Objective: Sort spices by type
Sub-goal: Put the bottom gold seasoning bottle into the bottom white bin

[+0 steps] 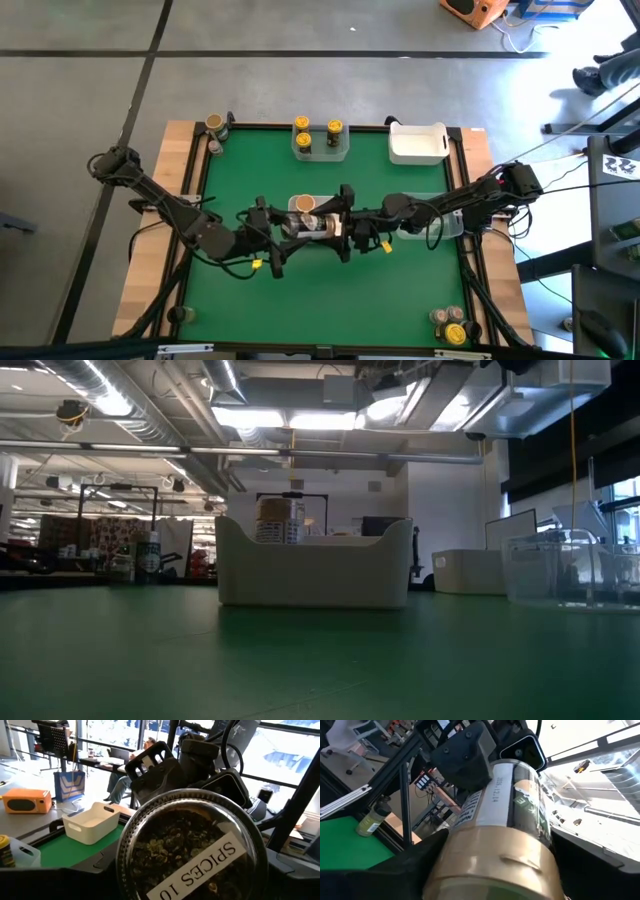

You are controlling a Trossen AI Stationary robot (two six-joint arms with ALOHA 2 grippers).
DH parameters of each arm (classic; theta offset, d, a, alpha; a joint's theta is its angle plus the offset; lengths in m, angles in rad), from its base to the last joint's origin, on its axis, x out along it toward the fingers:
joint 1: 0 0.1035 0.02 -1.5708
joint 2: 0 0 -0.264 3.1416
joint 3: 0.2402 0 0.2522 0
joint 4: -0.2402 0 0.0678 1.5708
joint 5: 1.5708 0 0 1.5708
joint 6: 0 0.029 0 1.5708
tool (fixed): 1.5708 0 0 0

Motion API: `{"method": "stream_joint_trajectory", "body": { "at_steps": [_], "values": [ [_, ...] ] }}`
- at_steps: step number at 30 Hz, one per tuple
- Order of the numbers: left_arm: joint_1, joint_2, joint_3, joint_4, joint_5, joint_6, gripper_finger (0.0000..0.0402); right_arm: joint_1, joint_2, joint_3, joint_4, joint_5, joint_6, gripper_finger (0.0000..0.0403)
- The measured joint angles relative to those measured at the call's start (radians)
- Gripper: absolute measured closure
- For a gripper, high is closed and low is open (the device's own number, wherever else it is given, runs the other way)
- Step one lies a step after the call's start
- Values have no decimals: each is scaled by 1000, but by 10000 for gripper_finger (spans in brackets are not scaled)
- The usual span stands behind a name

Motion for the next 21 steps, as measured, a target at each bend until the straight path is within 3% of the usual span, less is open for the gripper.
{"method": "stream_joint_trajectory", "body": {
  "at_steps": [4,7,11,15,21],
  "values": [
    [0,0,0,-1,-1,4,140,0,0,0,2,3,3,112],
    [0,0,-1,6,-1,11,140,0,-1,0,3,3,4,115],
    [0,0,-1,10,0,11,103,1,-2,0,-3,18,23,115],
    [4,-3,-1,14,-11,22,70,1,-1,-1,-12,85,25,115],
    [-19,-76,-1,-103,-84,53,60,3,-3,-1,-12,183,27,115]
  ]
}}
